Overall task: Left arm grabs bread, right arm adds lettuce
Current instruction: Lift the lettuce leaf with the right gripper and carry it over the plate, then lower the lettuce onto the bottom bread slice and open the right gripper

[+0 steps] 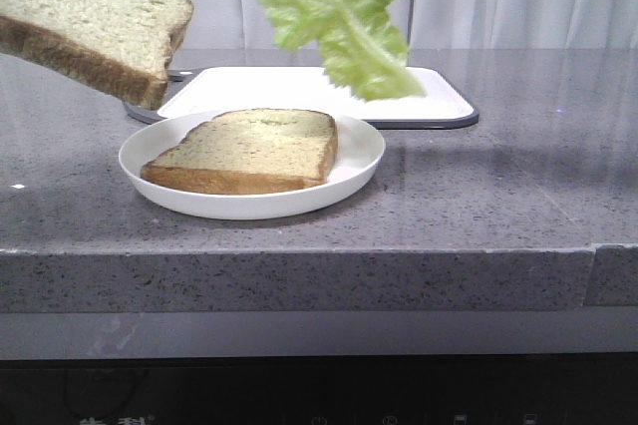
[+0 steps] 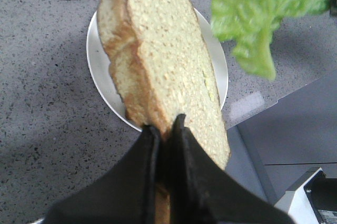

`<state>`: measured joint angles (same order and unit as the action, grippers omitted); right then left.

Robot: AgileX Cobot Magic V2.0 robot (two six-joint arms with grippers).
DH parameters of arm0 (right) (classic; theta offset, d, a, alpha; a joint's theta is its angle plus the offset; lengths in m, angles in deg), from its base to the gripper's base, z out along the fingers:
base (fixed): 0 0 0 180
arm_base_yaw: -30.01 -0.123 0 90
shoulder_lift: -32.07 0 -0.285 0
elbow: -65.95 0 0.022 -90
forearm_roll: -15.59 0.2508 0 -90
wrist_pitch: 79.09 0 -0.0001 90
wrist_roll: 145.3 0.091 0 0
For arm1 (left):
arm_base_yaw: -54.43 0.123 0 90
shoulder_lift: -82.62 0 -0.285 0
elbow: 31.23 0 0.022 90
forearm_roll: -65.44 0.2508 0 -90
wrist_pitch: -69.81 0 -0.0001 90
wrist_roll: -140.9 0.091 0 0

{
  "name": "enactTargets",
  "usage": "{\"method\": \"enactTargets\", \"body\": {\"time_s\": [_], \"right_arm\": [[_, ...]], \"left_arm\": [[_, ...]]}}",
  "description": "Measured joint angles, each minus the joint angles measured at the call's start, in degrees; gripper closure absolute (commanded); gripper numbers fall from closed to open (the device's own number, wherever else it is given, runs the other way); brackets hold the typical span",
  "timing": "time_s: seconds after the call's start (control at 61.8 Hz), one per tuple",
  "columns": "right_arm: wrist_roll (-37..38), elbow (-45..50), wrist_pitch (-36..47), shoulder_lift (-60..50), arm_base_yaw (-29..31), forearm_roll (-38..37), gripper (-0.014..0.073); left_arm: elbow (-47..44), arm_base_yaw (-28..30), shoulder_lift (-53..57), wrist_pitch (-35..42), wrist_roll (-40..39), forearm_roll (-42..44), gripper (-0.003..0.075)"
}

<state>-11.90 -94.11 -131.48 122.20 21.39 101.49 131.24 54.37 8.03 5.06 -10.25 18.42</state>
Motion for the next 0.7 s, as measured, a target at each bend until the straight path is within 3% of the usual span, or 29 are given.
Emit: {"method": "enactTargets", "body": {"time_s": [0.307,0.696], "right_arm": [[-2.7,7.8,3.6,1.5,-5.6,13.9,0.065],[-2.7,7.9,0.4,10.5,-7.7,16.3,0.065]], "left_arm": [[0.0,0.0,0.0,0.0,0.0,0.0,0.0741],[0.0,0.0,0.0,0.0,0.1,0.0,0.0741]]}}
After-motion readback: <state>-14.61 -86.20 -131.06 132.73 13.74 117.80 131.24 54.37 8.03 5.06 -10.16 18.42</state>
